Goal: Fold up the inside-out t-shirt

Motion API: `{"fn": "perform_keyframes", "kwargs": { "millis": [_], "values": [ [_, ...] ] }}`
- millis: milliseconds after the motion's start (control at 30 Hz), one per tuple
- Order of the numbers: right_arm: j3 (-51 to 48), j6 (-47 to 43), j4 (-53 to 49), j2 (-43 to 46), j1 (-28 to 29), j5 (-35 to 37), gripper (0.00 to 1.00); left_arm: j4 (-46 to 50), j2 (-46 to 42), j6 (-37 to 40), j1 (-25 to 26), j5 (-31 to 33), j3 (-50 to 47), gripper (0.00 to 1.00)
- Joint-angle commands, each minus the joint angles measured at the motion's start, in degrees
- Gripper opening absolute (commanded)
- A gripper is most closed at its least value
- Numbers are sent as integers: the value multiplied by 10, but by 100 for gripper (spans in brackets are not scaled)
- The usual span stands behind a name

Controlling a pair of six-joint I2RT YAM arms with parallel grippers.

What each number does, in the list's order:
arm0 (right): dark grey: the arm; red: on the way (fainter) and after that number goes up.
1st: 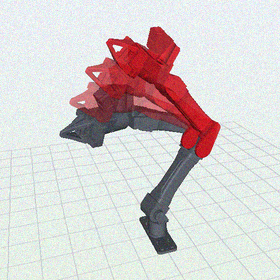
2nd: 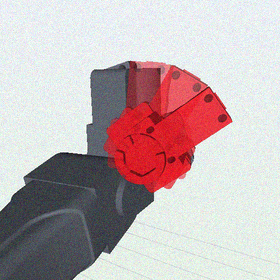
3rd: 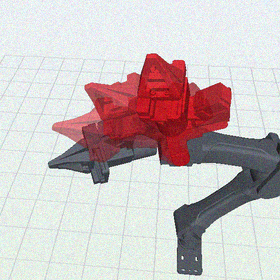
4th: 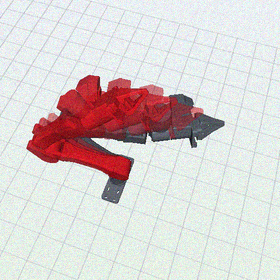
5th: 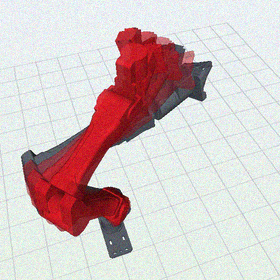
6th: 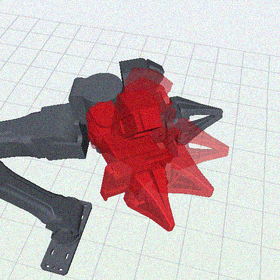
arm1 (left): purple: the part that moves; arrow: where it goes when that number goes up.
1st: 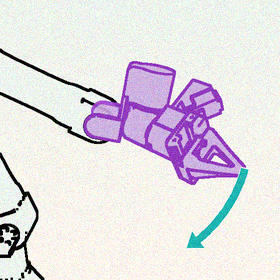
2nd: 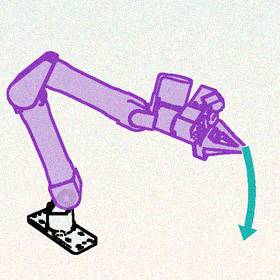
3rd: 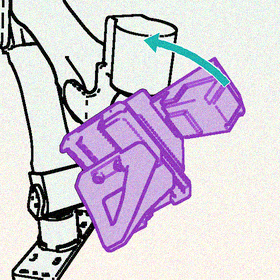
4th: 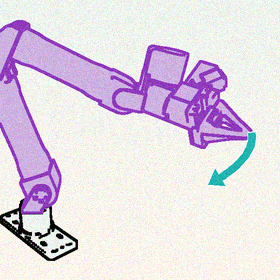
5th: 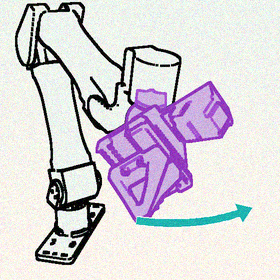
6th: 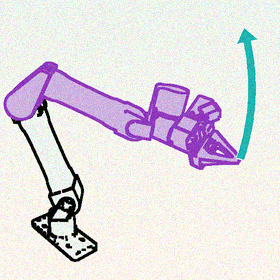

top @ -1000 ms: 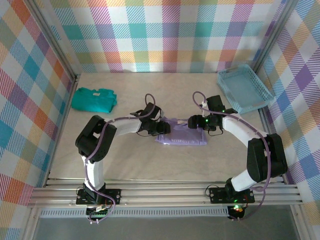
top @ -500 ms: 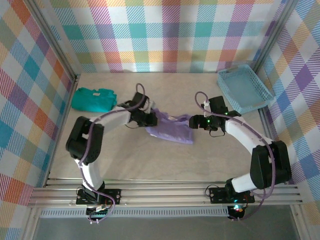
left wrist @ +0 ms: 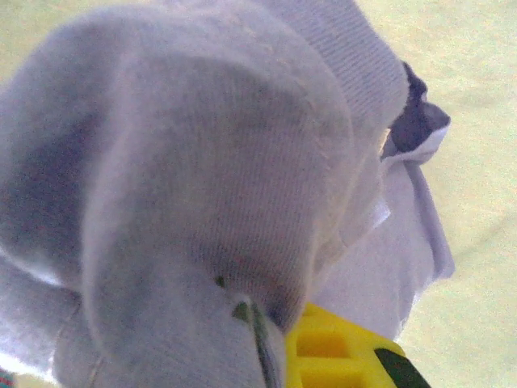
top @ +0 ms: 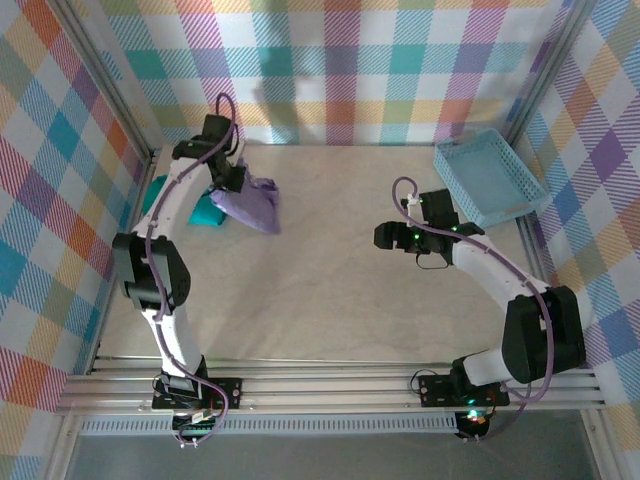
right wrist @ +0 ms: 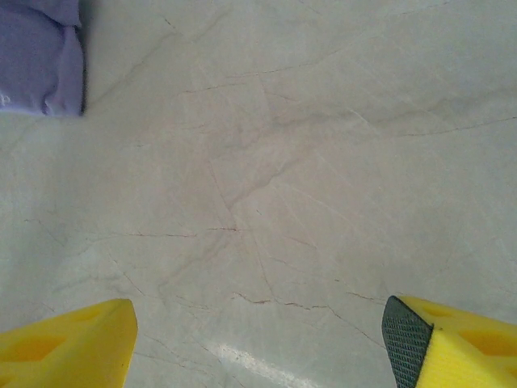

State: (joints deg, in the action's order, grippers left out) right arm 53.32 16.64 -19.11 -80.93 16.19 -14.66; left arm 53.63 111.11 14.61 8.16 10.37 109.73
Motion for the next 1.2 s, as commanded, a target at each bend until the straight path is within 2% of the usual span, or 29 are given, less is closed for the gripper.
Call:
{"fn": "perform_keyframes", "kwargs": {
  "millis": [0, 233, 433, 633, 800, 933, 1067, 1167],
  "values": [
    [-2, -6, 23, -3, 1, -21, 80, 73, 28, 74, -24, 11, 84, 0],
    [-2, -6, 23, -15, 0, -21, 81, 118, 33, 98, -58, -22, 180, 0],
    [3, -5, 21, -33, 0, -25, 80, 122, 38, 104, -95, -45, 206, 0],
    [8, -8, 13, -44, 0, -22, 80, 105, 78, 111, -137, 15, 210, 0],
    [13, -8, 5, -51, 1, -19, 80, 50, 150, 112, -170, 118, 230, 0],
    [19, -8, -3, -52, 1, -13, 80, 37, 233, 78, -188, 170, 265, 24],
    [26, -7, -16, -41, 1, 0, 80, 74, 313, 27, -197, 235, 363, 61],
    [34, -21, -33, -21, 1, 25, 81, 90, 301, -18, -199, 229, 399, 75]
  ]
}}
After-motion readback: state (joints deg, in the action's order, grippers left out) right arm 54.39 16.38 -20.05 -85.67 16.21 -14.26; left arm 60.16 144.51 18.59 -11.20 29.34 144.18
